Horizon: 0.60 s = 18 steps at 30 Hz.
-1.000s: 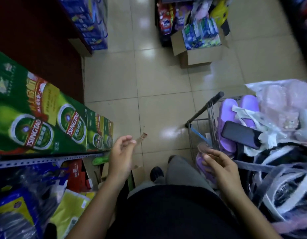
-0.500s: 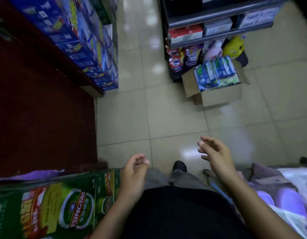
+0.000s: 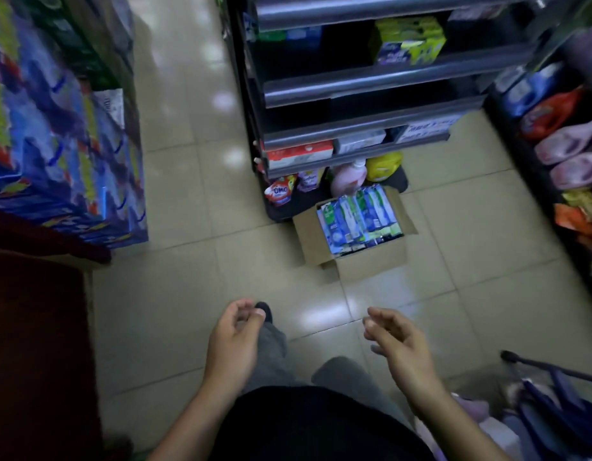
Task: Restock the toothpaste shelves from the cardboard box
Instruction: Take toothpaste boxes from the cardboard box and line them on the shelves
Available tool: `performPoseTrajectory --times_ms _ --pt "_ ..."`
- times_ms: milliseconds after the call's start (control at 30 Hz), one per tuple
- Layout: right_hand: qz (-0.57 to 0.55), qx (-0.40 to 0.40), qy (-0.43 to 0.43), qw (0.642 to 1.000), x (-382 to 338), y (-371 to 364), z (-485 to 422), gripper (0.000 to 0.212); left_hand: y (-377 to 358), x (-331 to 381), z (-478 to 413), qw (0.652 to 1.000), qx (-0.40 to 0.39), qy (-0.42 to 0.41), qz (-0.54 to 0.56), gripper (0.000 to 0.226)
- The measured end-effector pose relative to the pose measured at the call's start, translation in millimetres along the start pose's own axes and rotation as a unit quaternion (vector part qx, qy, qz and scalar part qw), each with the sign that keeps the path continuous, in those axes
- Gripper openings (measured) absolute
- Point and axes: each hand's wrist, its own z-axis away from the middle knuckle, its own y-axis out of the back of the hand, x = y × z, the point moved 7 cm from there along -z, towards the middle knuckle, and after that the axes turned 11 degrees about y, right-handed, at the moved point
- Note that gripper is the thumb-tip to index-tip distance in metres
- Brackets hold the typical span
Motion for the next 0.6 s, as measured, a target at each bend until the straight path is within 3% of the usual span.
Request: performPoseTrajectory --times_ms 133,300,467,533,600 --pt "-0.002 0.059 -0.013 0.998 -13 27 -27 0.017 -59 59 -43 0.998 -0.059 -0.009 -0.037 0.008" --pt "-0.017 0.084 -0.04 0.995 -15 64 -78 0.019 -131 104 -66 0.996 -0.078 -0.013 -0.049 0.022" --pt "0.004 0.014 -0.04 0.999 -18 115 -175 0.018 -212 110 -78 0.999 -0.032 -0.006 -0.035 0.021" --pt "0.024 -0.041 -0.036 0.998 -20 138 -222 0.018 -249 103 -80 1.0 -0.013 0.009 -0.026 0.012" --pt "0.051 -0.116 -0.027 0.992 -23 159 -273 0.018 -288 95 -84 0.999 0.013 0.02 -0.025 0.02"
